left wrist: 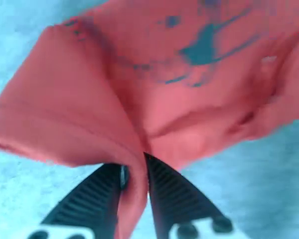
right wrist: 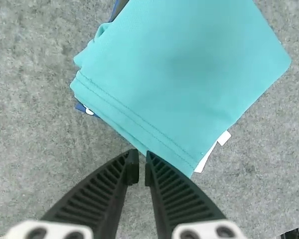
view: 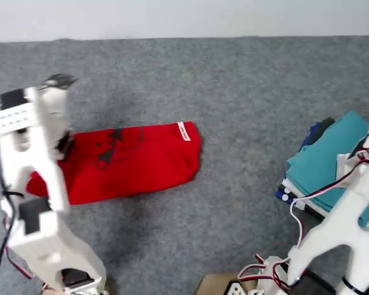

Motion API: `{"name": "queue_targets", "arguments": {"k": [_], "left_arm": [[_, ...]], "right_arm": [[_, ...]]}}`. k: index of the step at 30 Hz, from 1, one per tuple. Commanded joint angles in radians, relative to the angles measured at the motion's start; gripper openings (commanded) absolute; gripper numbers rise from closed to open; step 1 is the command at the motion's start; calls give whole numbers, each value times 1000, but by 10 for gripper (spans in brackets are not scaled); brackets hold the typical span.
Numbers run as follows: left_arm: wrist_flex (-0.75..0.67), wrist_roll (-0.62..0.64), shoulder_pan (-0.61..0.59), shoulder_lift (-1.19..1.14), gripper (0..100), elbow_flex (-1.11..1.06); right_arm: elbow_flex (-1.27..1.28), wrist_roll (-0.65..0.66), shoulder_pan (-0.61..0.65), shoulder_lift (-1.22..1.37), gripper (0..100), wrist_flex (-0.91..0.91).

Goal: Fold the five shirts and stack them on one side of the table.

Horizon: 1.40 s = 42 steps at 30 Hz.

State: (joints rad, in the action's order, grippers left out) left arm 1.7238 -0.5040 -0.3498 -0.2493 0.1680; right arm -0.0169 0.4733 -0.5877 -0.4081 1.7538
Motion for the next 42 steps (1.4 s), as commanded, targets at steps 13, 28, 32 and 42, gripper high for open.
{"name": "queue_targets", "arguments": {"k": [13, 28, 32, 42], "left_arm": [[26, 404, 626, 100, 4, 120], [29, 489, 680, -348, 8, 550], [31, 489, 677, -341, 104, 549], [32, 460, 589, -143, 196, 521]], "right_arm": [[-5, 9, 5, -30, 38, -1], [-3, 9, 5, -30, 37, 7], [-3, 9, 5, -30, 37, 7], [-3, 2, 10, -28, 37, 4]]}}
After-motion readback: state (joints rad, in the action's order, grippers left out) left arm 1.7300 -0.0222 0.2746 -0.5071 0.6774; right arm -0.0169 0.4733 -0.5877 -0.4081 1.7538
